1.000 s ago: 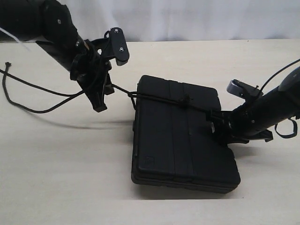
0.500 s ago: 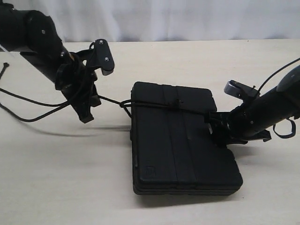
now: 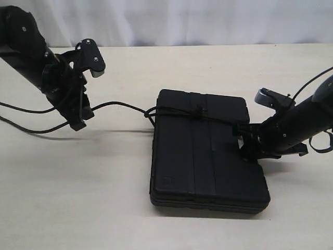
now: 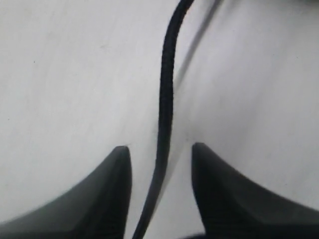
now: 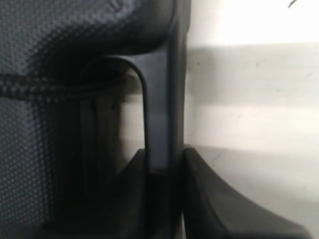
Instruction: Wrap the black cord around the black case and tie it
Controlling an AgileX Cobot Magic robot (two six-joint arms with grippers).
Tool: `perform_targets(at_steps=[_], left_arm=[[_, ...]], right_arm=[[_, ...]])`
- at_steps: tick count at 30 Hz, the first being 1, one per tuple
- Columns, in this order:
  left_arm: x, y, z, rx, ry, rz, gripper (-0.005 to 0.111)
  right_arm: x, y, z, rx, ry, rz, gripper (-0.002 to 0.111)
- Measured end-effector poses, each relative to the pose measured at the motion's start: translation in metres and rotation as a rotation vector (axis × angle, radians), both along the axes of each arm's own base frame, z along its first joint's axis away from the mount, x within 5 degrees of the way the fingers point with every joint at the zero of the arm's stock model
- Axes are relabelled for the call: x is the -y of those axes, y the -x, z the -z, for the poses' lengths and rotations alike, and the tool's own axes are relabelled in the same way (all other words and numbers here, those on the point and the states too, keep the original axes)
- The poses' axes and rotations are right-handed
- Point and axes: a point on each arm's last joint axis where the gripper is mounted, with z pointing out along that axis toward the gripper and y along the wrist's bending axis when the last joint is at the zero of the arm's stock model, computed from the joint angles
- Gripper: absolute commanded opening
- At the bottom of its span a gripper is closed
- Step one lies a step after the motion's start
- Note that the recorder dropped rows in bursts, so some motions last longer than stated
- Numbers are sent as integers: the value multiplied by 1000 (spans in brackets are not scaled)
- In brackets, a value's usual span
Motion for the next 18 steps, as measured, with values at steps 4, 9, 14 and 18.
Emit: perform_targets(at_steps=[4,9,14,18], left_arm=[[0,-1,-2,22,-2,1,58],[-2,4,-46,199,18,-10,58],[-2,22,-95,341,93,-47,58],[-2,44,-137,419,240,-171,45]], right_arm=[[0,-1,0,6,5,2,4],[0,-1,0,7,-6,15,4],[-3,-2,0,30,-54,22,4],[-9,-10,0,110,-152,5,10]])
